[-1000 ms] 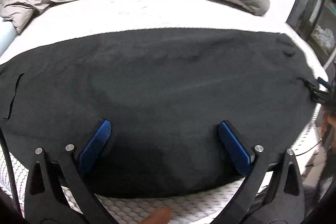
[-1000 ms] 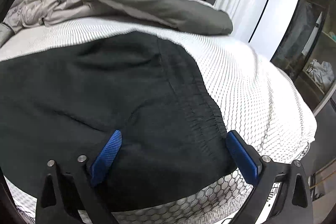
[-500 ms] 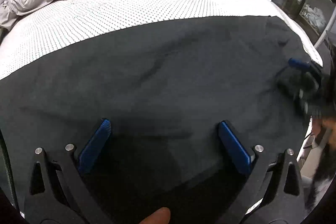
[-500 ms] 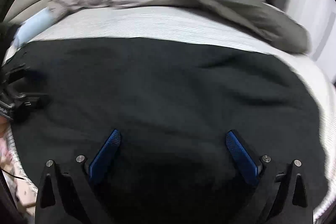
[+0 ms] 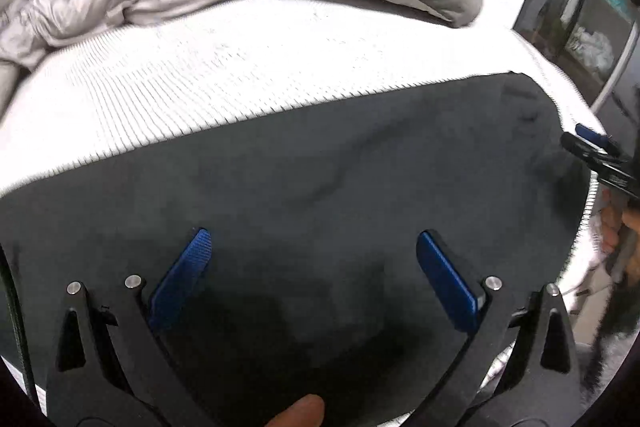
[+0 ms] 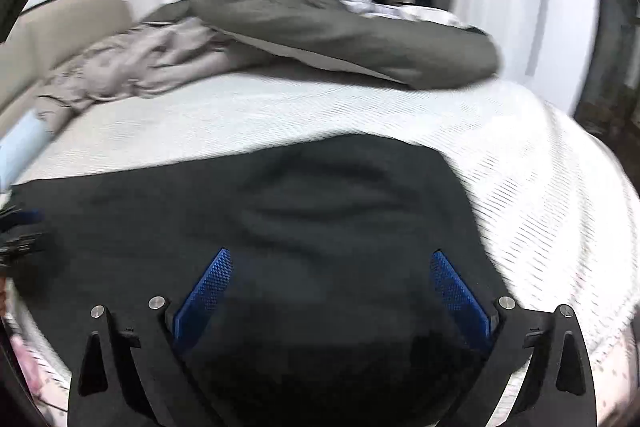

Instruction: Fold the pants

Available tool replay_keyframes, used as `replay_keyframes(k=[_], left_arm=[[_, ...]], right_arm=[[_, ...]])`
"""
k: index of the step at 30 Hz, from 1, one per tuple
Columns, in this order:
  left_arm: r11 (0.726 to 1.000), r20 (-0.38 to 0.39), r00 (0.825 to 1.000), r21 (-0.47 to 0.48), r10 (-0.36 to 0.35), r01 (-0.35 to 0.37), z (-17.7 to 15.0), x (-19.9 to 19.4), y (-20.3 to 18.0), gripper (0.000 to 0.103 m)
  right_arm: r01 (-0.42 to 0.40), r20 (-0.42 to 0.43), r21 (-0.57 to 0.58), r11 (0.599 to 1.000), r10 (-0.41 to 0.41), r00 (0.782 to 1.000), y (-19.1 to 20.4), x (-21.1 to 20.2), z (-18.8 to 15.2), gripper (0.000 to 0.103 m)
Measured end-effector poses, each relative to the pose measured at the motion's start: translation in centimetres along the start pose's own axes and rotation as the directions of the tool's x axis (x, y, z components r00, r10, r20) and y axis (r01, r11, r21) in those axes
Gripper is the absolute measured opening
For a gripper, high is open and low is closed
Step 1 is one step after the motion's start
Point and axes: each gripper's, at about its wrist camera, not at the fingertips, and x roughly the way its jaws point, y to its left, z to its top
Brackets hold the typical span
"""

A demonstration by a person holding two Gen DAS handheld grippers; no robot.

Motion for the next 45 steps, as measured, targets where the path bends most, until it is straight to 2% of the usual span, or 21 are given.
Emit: replay_keyframes(k=[2, 6, 7, 9, 11, 12, 14, 16, 18, 20, 25, 29, 32, 33, 35, 36, 38, 39, 40, 42, 45], left_arm=[[0.999, -0.025, 1.0, 0.032, 0.001, 0.0, 1.1, 1.1, -0.3, 0.102], [0.995, -0.117, 0.991, 0.083, 0.058, -0.049, 1.6, 5.2, -0.8, 0.102], [0.994, -0.155, 0.985, 0.093, 0.073, -0.059, 1.4, 6.3, -0.7, 0.102], [0.997, -0.152, 0.987, 0.071, 0.044, -0.033, 1.1, 6.9, -0.5, 0.103], [0.998, -0.14, 0.99, 0.068, 0.025, -0.016, 0.9, 6.6, -0.1, 0.103], [0.997, -0.13, 0.991, 0.072, 0.017, -0.008, 0.7, 6.5, 0.0, 0.103], [0.997, -0.109, 0.994, 0.08, 0.01, -0.001, 0.2, 6.5, -0.2, 0.103], [0.996, -0.094, 0.995, 0.084, 0.014, -0.006, -0.2, 6.3, -0.2, 0.103], [0.997, -0.093, 0.996, 0.077, 0.008, -0.001, -0.2, 6.1, -0.1, 0.103], [0.998, -0.099, 0.995, 0.069, 0.004, 0.003, -0.2, 5.9, -0.2, 0.102], [0.996, -0.007, 0.997, 0.041, -0.073, 0.073, 2.4, 2.7, -1.2, 0.102], [0.997, -0.046, 0.998, 0.067, 0.034, -0.031, 4.8, 6.1, -2.3, 0.102], [0.998, -0.119, 0.991, 0.033, 0.063, -0.06, 4.7, 9.6, -1.9, 0.103], [0.999, -0.125, 0.991, 0.018, 0.045, -0.043, 4.5, 10.2, -1.7, 0.103], [1.0, -0.117, 0.993, 0.004, 0.019, -0.018, 4.5, 10.2, -1.4, 0.103], [1.0, -0.121, 0.993, 0.006, 0.013, -0.012, 4.6, 10.1, -1.4, 0.103], [1.0, -0.122, 0.993, 0.015, 0.012, -0.01, 4.5, 10.1, -1.3, 0.103], [1.0, -0.117, 0.993, 0.016, 0.01, -0.009, 4.3, 9.9, -1.4, 0.103], [1.0, -0.117, 0.993, 0.025, 0.019, -0.016, 4.3, 9.9, -1.6, 0.103], [0.999, -0.119, 0.992, 0.029, 0.031, -0.028, 4.3, 9.9, -1.8, 0.103], [1.0, -0.116, 0.993, 0.009, 0.023, -0.022, 4.4, 8.1, -2.1, 0.102]], right_arm=[[-0.076, -0.036, -0.04, 0.996, 0.074, 0.997, 3.1, 2.1, 1.8, 0.101], [-0.166, -0.21, -0.138, 0.977, 0.135, 0.968, 8.6, 8.4, 3.3, 0.101], [-0.152, -0.259, -0.186, 0.971, 0.101, 0.961, 9.4, 10.0, 2.9, 0.101], [-0.101, -0.253, -0.291, 0.951, 0.025, 0.967, 9.2, 11.6, 2.0, 0.101], [-0.047, -0.219, -0.272, 0.961, -0.015, 0.976, 6.5, 11.4, 2.2, 0.101], [0.08, -0.187, -0.24, 0.968, -0.127, 0.974, 3.3, 11.2, 2.4, 0.101], [0.187, -0.171, -0.146, 0.972, -0.211, 0.962, -2.0, 10.9, 2.6, 0.099], [0.213, -0.173, -0.075, 0.974, -0.223, 0.959, -5.0, 10.9, 2.5, 0.1], [0.199, -0.162, -0.072, 0.977, -0.208, 0.965, -5.4, 10.4, 2.7, 0.1], [0.253, -0.128, -0.094, 0.963, -0.263, 0.956, -4.2, 9.0, 3.4, 0.1], [0.042, -0.022, -0.096, 0.994, -0.045, 0.999, 1.2, 5.5, 5.2, 0.1], [-0.124, -0.09, -0.108, 0.986, 0.114, 0.989, 5.5, 9.8, 7.2, 0.1], [-0.161, -0.22, -0.133, 0.978, 0.129, 0.967, 7.9, 15.2, 7.7, 0.087], [-0.133, -0.258, -0.18, 0.975, 0.084, 0.962, 8.1, 16.2, 7.1, 0.068], [-0.114, -0.247, -0.214, 0.97, 0.059, 0.967, 6.9, 15.8, 5.8, 0.063], [-0.064, -0.229, -0.191, 0.979, 0.019, 0.973, 4.6, 15.4, 5.9, 0.062], [0.152, -0.19, -0.127, 0.98, -0.174, 0.966, -1.0, 14.5, 6.3, 0.06], [0.138, -0.203, -0.056, 0.989, -0.147, 0.968, -3.8, 14.3, 6.2, 0.028], [0.101, -0.221, 0.006, 0.995, -0.097, 0.97, -5.8, 13.8, 5.5, 0.016], [0.026, -0.195, 0.055, 0.998, -0.015, 0.981, -7.2, 12.9, 5.3, 0.017], [-0.035, -0.141, 0.115, 0.993, 0.052, 0.989, -6.3, 9.6, 5.0, 0.033]])
